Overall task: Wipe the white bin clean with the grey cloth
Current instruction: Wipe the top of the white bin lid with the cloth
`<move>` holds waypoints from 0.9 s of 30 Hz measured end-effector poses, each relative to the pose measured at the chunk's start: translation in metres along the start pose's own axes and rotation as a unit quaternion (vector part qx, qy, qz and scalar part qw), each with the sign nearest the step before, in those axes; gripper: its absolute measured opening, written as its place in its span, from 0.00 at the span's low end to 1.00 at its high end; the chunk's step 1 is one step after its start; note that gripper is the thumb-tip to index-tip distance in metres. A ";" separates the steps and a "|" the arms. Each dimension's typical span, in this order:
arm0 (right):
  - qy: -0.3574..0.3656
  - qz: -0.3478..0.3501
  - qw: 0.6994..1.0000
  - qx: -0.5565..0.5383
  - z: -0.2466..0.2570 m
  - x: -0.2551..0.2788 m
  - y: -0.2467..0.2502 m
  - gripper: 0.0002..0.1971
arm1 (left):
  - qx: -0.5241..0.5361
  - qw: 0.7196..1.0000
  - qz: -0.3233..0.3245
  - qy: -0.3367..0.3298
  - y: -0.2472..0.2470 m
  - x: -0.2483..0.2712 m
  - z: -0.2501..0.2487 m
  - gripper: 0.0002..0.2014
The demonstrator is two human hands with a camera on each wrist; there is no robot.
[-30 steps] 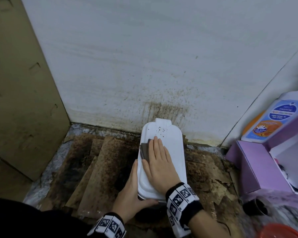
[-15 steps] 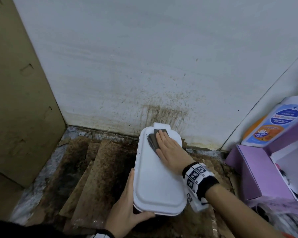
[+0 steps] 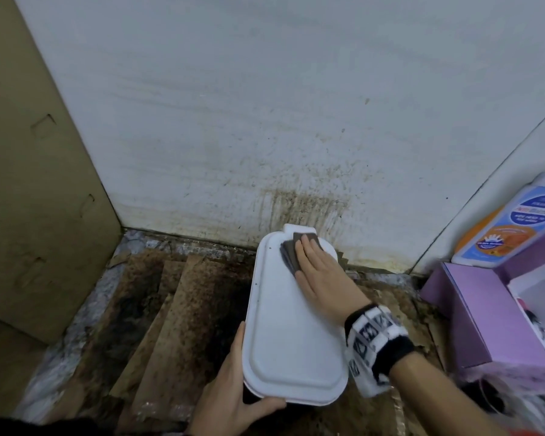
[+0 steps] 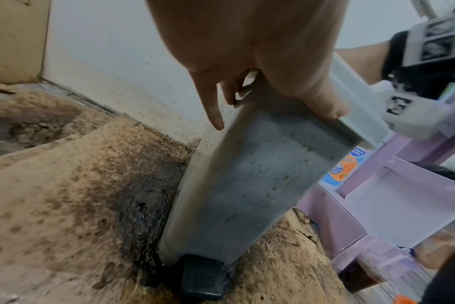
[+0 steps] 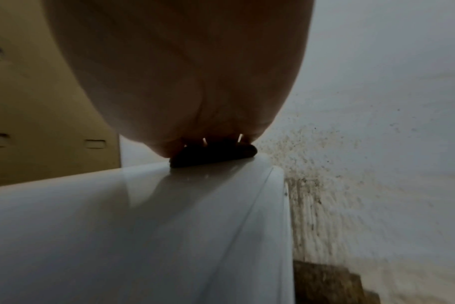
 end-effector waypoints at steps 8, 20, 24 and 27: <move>0.016 -0.003 1.000 -0.003 0.020 0.053 0.005 0.30 | 0.001 1.000 0.005 0.006 0.003 -0.005 -0.005 0.69; -0.040 0.031 0.999 0.004 -0.018 -0.058 0.001 0.30 | 0.024 0.997 0.003 -0.068 0.006 -0.007 -0.022 0.62; 0.021 0.032 0.999 -0.013 0.007 -0.028 -0.002 0.30 | 0.024 0.997 -0.003 -0.067 0.004 -0.003 -0.018 0.62; 0.081 0.048 0.995 -0.029 0.038 0.009 -0.003 0.30 | 0.009 0.998 -0.005 -0.057 0.004 -0.001 -0.011 0.63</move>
Point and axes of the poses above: each hand's wrist, its own x-axis away from the middle knuckle, its own y-axis out of the back of the hand, z = x × y, the point moved 5 cm from there along -x, towards the middle knuckle, and after that the axes turned 14 degrees about -z, right-handed, at the moved point
